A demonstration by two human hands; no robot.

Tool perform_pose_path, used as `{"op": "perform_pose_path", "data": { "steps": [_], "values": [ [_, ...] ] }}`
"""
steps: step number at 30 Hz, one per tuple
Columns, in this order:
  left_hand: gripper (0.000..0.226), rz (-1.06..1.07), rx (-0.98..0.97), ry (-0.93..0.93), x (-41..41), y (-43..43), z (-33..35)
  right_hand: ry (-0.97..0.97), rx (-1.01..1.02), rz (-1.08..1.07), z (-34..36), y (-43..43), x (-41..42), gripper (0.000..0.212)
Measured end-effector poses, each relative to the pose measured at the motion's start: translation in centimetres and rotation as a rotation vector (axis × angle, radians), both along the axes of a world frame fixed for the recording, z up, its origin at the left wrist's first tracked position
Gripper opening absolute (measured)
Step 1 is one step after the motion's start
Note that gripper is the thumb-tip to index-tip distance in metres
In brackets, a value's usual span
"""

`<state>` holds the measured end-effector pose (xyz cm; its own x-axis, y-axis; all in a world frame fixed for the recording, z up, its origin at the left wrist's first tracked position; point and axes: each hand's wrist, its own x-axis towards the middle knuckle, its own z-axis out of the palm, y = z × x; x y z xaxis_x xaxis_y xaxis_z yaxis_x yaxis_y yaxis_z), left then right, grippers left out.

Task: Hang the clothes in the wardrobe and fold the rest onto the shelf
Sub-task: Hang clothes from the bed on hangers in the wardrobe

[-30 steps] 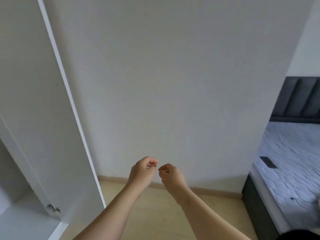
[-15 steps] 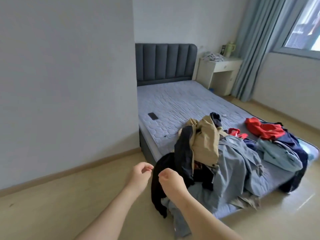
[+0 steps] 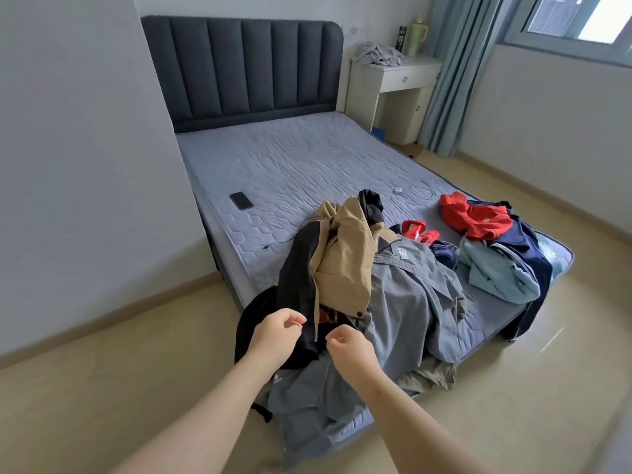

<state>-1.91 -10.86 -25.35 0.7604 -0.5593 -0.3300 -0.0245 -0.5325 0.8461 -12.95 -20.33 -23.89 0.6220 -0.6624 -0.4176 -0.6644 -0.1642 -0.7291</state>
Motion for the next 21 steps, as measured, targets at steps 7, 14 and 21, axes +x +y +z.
{"op": "perform_pose_path", "data": {
  "steps": [7, 14, 21],
  "values": [
    [0.023, -0.091, 0.111, -0.051, 6.8, -8.9, -0.3, 0.027, 0.042, -0.079, -2.2, -7.3, 5.3, 0.021],
    [0.021, -0.093, 0.231, -0.021, 10.9, -17.2, -3.4, 0.063, 0.142, -0.163, -5.9, -16.3, 8.1, 0.02],
    [0.025, -0.043, 0.363, -0.053, 13.1, -30.5, -7.7, 0.103, 0.176, -0.082, -9.9, -29.0, 11.0, 0.02]
  ]
}}
